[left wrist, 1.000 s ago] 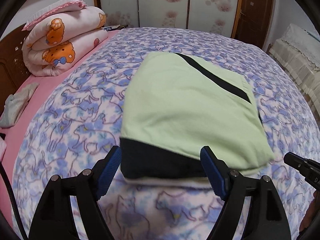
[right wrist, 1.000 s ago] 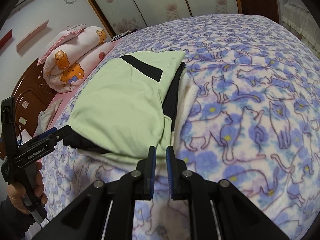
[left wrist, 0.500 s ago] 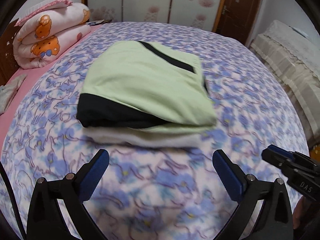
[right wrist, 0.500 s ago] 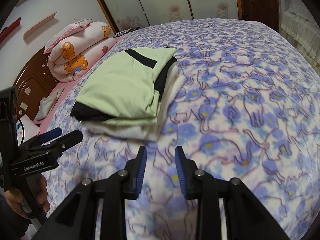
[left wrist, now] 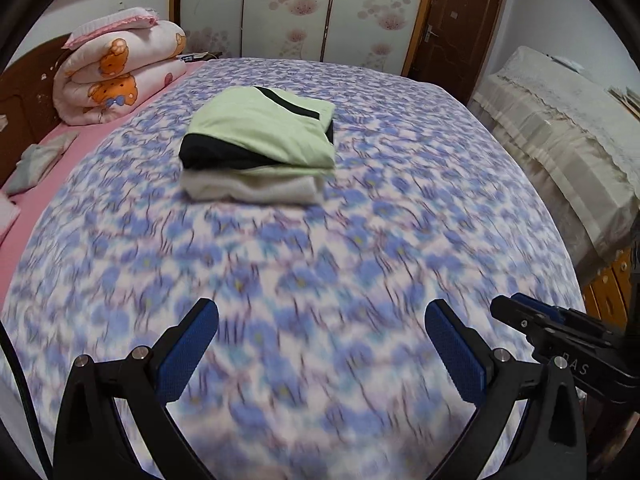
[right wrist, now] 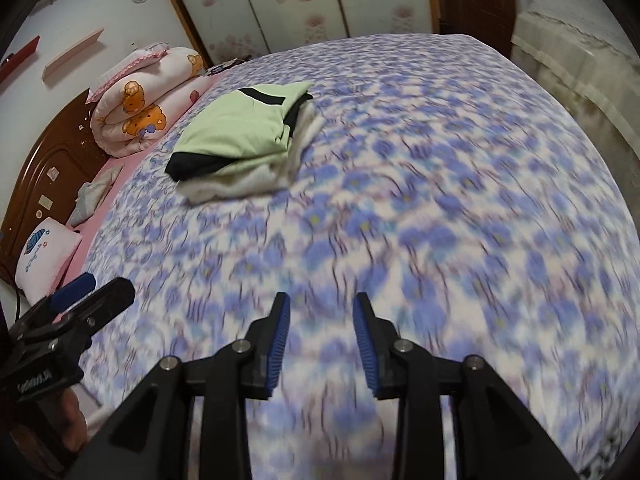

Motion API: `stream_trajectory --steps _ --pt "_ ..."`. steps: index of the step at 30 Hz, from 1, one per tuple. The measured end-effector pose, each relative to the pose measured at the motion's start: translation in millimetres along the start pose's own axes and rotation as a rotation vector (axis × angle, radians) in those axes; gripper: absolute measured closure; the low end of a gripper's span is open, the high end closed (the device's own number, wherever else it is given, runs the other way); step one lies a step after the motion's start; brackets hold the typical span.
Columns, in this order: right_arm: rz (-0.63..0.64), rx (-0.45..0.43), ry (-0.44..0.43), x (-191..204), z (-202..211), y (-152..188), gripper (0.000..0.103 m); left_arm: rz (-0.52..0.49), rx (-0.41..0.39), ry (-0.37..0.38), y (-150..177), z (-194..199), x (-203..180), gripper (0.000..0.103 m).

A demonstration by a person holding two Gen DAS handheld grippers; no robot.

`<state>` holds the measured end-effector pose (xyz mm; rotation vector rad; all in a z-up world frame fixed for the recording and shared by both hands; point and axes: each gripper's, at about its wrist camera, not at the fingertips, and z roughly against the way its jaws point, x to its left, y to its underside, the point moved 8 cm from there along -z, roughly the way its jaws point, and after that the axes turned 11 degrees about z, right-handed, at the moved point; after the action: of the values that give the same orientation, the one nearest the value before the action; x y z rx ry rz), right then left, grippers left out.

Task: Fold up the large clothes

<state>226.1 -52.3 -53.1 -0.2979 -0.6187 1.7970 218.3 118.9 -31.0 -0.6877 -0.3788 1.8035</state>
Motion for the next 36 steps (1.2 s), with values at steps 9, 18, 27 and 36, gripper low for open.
stream_trajectory --steps 9,18,27,36 --pt "-0.023 -0.007 0.050 4.6 71.9 83.0 0.060 -0.001 -0.005 -0.011 86.7 74.0 -20.4 0.001" --pt "-0.004 -0.035 0.080 8.1 106.4 128.1 0.060 -0.001 -0.018 -0.022 126.8 100.9 -28.6 0.001" --pt "-0.016 -0.066 0.100 5.7 111.8 133.6 0.059 0.011 0.001 -0.008 136.0 89.3 -33.7 0.001" --pt "-0.012 -0.076 0.131 0.8 113.8 126.6 0.059 0.011 0.014 -0.009 138.8 80.1 -38.8 0.001"
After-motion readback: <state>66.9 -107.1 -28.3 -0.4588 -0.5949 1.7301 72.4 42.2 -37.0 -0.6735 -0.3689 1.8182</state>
